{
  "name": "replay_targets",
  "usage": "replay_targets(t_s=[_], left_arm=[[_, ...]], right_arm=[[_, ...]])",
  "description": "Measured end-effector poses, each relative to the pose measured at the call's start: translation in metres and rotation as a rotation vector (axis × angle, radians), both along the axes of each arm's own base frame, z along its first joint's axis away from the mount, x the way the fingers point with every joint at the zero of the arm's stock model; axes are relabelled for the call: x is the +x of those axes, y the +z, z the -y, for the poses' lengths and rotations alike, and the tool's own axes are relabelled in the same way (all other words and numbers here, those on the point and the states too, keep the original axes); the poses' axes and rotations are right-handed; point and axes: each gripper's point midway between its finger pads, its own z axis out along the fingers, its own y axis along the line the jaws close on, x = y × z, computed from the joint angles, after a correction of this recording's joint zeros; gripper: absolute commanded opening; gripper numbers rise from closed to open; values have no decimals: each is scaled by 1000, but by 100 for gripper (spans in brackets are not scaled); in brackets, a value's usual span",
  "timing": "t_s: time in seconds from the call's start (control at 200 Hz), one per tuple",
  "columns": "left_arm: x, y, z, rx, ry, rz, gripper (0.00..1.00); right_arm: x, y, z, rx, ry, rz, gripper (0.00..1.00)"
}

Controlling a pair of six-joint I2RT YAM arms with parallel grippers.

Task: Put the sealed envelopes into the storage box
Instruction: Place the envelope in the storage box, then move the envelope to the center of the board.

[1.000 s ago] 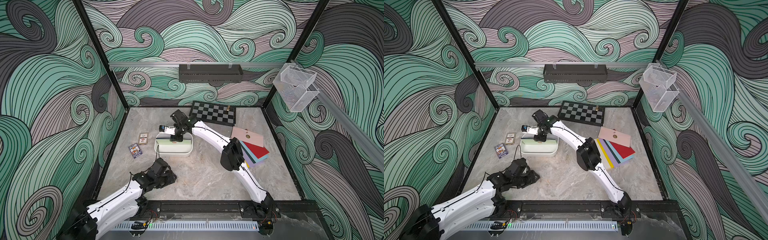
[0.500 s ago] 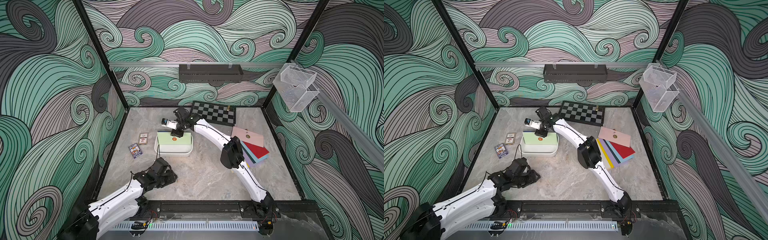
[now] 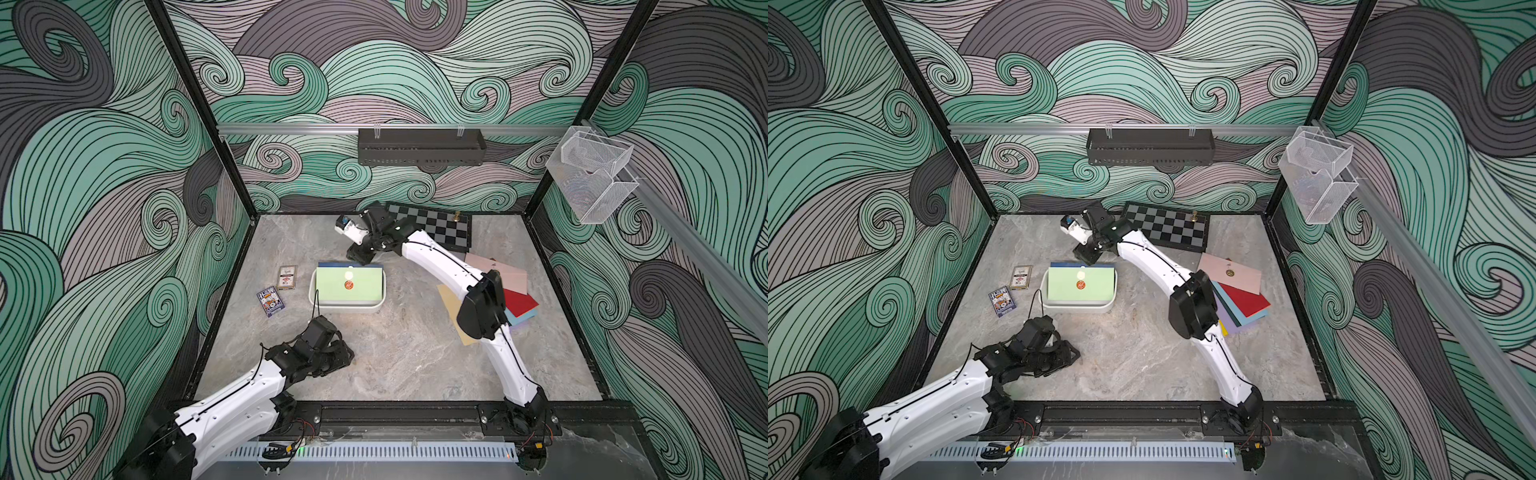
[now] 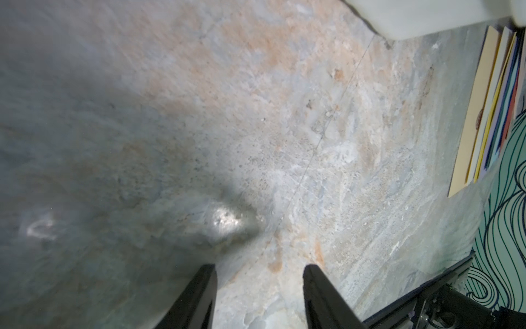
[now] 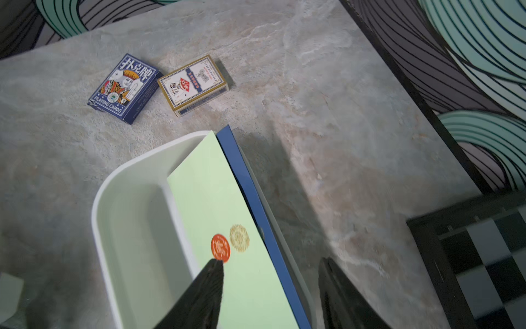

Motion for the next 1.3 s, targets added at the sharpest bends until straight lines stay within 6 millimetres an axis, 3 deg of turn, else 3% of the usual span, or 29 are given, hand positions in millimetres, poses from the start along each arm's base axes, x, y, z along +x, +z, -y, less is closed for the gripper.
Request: replay_targets(t_s=[0.1, 0.205, 0.27, 0.335, 0.43, 0.505, 0.6, 0.836, 0.996, 1.126, 1.226, 1.296], left_arm=[[-1, 4, 0, -10, -1, 13, 53], [0, 10, 1, -29, -2, 35, 53], [0, 13, 1, -40, -3, 48, 53], [0, 14, 1, -49, -3, 60, 53], [0, 15, 2, -57, -5, 67, 53], [0, 16, 2, -58, -6, 67, 53], [-1, 16, 2, -60, -8, 66, 53], [-2, 17, 3, -69, -14, 66, 53], [-3, 18, 3, -72, -16, 67, 54], [-4, 17, 3, -70, -18, 62, 54], [-4, 18, 3, -73, -21, 64, 54], [-5, 18, 4, -75, -26, 64, 54]], right_arm=[[-9, 24, 71, 84, -218, -70, 56], [-19, 13, 155, 134, -464, -120, 57], [-31, -17, 198, 126, -599, -190, 57], [-50, -63, 231, 99, -711, -292, 57], [-90, -128, 265, 19, -823, -454, 57], [-122, -159, 278, -39, -866, -547, 57], [-138, -173, 281, -56, -886, -598, 56], [-135, -173, 272, 14, -897, -623, 54], [-141, -172, 252, 75, -863, -676, 53], [-172, -171, 205, 92, -756, -717, 53], [-217, -169, 144, 78, -597, -760, 53], [-248, -167, 115, 69, -509, -799, 54]])
